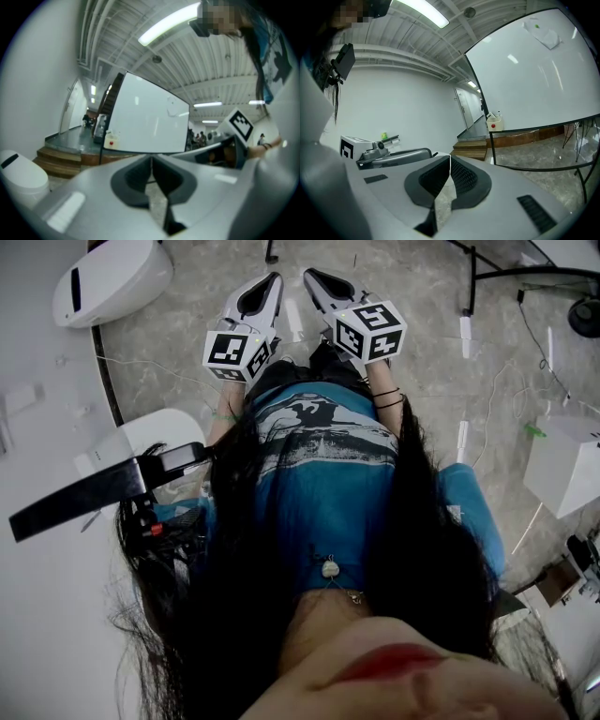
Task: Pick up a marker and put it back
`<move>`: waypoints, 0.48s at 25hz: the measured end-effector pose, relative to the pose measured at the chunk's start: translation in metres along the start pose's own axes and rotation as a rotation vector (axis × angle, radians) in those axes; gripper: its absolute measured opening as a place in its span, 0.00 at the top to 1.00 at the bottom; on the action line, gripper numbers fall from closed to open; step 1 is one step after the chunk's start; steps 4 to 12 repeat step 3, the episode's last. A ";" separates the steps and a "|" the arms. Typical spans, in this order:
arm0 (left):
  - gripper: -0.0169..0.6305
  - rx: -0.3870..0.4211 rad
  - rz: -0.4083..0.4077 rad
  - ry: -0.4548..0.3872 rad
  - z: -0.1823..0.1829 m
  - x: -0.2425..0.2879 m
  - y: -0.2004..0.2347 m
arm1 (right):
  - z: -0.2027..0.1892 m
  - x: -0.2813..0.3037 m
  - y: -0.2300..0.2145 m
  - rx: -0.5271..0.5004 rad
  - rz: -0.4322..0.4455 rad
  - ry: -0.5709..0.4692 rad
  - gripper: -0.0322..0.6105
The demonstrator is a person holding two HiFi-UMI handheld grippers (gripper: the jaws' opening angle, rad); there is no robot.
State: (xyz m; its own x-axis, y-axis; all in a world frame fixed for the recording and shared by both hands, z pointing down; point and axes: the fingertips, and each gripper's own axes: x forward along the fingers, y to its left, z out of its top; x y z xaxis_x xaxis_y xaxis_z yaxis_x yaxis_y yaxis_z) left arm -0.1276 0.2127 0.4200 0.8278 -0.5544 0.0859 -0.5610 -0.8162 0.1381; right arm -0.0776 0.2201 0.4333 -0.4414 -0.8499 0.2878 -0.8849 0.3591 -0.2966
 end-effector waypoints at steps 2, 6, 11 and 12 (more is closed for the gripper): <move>0.96 0.001 0.003 0.000 0.000 0.000 0.004 | 0.001 0.003 0.000 -0.002 -0.001 -0.001 0.93; 0.96 0.001 0.005 0.000 0.000 -0.001 0.007 | 0.001 0.005 -0.001 -0.002 -0.002 -0.002 0.93; 0.96 0.001 0.005 0.000 0.000 -0.001 0.007 | 0.001 0.005 -0.001 -0.002 -0.002 -0.002 0.93; 0.96 0.001 0.005 0.000 0.000 -0.001 0.007 | 0.001 0.005 -0.001 -0.002 -0.002 -0.002 0.93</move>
